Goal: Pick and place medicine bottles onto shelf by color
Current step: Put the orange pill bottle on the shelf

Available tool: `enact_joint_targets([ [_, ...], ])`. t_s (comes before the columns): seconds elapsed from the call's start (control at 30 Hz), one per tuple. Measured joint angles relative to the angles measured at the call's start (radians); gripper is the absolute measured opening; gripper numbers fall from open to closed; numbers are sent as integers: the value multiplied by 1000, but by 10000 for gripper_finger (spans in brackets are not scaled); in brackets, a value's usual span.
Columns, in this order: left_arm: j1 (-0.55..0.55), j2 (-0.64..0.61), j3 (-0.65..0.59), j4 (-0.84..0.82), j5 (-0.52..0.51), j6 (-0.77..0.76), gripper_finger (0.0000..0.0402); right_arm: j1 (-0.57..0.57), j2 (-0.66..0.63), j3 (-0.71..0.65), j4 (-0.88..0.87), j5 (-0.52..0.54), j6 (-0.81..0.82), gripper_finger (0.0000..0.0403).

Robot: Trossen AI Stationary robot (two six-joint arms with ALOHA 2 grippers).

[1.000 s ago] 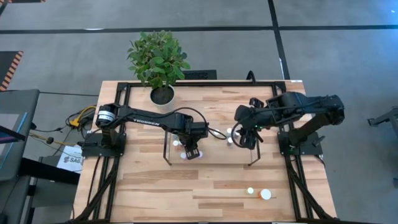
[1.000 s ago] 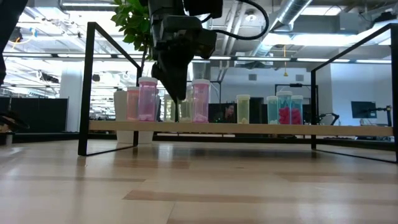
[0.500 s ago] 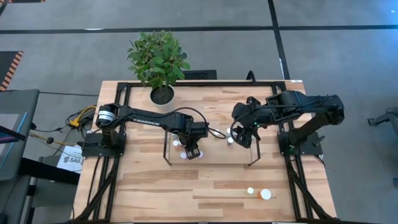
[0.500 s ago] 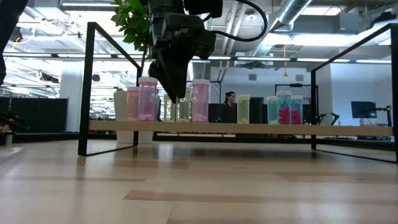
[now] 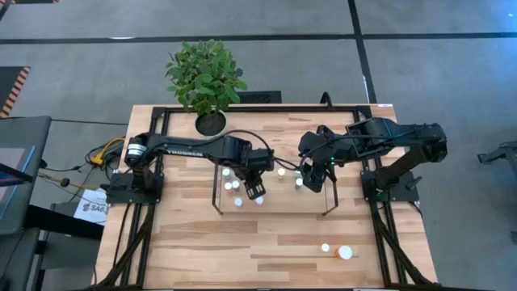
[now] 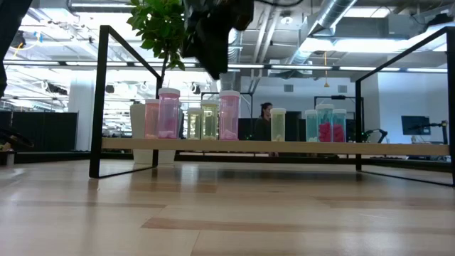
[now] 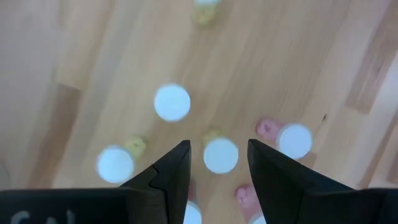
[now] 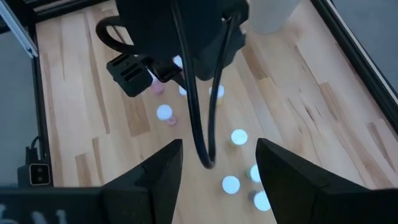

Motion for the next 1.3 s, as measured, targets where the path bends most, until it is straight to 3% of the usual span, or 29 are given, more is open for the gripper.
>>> enact_joint_targets([
  [0.3,0,0,144,-8,-79,-52,145,0,0,0,42,0,0,225],
  [0.53,0,0,183,-9,-116,-124,145,0,0,0,59,0,-3,225],
  [0.7,0,0,201,-18,-152,-184,145,-10,0,0,116,0,-99,225],
  [0.83,0,0,208,-38,-196,-243,145,-11,0,0,119,-5,-30,225],
  [0.93,0,0,208,-42,-209,-282,145,-12,0,0,102,-103,2,225],
  [1.1,-6,0,208,-40,-220,-362,145,-11,-3,0,56,-317,-82,225],
  [1.2,-18,0,208,-39,-228,-413,145,-11,-3,0,-62,-399,-79,225],
  [1.3,-40,0,208,-37,-242,-465,145,8,-3,0,-239,-415,-67,225],
])
